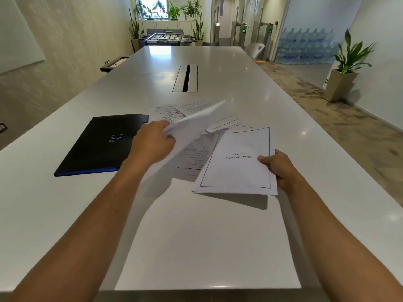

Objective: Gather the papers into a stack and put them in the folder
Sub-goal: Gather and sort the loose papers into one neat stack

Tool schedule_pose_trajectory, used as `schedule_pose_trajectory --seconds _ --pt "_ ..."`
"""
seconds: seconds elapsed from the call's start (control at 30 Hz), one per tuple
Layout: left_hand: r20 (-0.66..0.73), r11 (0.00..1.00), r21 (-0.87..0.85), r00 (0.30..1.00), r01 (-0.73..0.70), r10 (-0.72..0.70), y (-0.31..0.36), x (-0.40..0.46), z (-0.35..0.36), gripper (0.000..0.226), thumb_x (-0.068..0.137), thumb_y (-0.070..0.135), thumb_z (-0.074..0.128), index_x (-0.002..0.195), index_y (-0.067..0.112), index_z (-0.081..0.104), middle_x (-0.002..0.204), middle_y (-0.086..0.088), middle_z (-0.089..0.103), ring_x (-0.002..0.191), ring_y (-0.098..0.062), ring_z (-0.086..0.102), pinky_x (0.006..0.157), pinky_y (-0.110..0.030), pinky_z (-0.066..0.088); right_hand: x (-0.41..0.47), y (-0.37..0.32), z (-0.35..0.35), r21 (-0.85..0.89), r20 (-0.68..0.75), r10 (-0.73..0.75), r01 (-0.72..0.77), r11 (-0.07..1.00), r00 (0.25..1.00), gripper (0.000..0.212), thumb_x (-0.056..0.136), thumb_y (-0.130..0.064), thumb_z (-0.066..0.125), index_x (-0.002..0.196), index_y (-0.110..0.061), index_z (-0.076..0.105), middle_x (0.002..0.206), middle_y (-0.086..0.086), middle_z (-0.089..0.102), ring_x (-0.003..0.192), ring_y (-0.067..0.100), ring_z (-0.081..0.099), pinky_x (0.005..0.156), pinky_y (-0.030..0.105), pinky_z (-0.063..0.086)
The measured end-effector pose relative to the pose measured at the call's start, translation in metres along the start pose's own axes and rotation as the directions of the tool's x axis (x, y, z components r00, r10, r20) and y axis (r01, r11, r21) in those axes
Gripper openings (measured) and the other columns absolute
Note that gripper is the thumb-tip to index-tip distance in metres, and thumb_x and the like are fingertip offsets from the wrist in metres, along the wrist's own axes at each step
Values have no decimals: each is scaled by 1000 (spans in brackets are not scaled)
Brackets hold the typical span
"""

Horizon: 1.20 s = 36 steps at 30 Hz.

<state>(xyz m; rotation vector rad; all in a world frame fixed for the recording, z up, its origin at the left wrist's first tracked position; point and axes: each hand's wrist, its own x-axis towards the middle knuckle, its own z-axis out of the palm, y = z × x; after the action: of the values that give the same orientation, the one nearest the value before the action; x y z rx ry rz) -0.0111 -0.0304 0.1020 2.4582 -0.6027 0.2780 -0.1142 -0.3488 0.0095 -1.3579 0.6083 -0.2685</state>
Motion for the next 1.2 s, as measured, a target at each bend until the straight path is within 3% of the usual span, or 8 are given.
schedule_pose_trajectory --seconds 0.3,0.4,0.47,0.6,0.83,0.97,1.1,1.2 --pt "330 985 120 941 -122 76 64 -21 58 32 88 30 53 120 23 54 107 -8 61 95 -32 61 80 -38 49 -8 12 18 3 84 134 -134 991 987 28 95 1 55 122 1 56 106 20 73 85 33 74 63 43 60" --pt "517 986 115 855 -122 45 65 -35 87 58 85 57 59 132 27 45 115 -7 61 99 -29 59 83 -40 49 -13 13 18 61 104 171 -178 982 980 24 98 -13 53 116 -1 64 105 21 73 87 33 74 70 45 61" --pt "595 979 159 804 -131 11 63 -44 101 86 75 84 47 141 29 39 126 -5 60 111 -30 57 91 -46 48 -19 11 16 171 196 182 -216 961 964 39 100 -37 51 100 -8 77 94 18 73 74 26 74 57 36 60" --pt "598 976 165 801 -142 16 61 -44 109 104 66 98 19 142 32 41 137 -3 57 124 -31 52 98 -53 42 -19 8 4 331 412 251 -400 855 876 90 85 -81 17 129 -18 62 129 23 63 118 46 59 90 59 53" --pt "198 992 -15 973 126 -120 20 -14 105 69 85 72 50 133 21 54 137 -9 54 123 -27 52 99 -47 44 -22 3 3 -17 82 328 -328 944 941 28 104 -31 44 122 -11 54 104 12 70 83 35 72 58 47 59" --pt "298 949 175 905 262 -304 -14 -12 111 84 90 69 41 154 16 23 156 -20 29 145 -34 22 116 -56 17 -22 3 10 -135 18 191 -187 973 981 9 101 -8 48 101 -7 58 120 24 65 104 41 66 90 59 53" --pt "364 955 206 889 212 -276 -14 -25 126 93 90 76 25 158 17 4 162 -27 5 150 -38 -2 119 -55 -3 -25 3 26 -74 57 150 -145 987 987 19 98 2 53 115 1 46 125 16 62 93 32 68 64 37 61" --pt "387 965 165 886 205 -255 -6 -27 130 93 88 78 25 158 21 0 162 -26 5 151 -37 -2 118 -53 -4 -29 7 44 -80 146 124 -114 990 981 34 97 7 48 129 -3 51 127 18 64 101 32 67 69 36 61"
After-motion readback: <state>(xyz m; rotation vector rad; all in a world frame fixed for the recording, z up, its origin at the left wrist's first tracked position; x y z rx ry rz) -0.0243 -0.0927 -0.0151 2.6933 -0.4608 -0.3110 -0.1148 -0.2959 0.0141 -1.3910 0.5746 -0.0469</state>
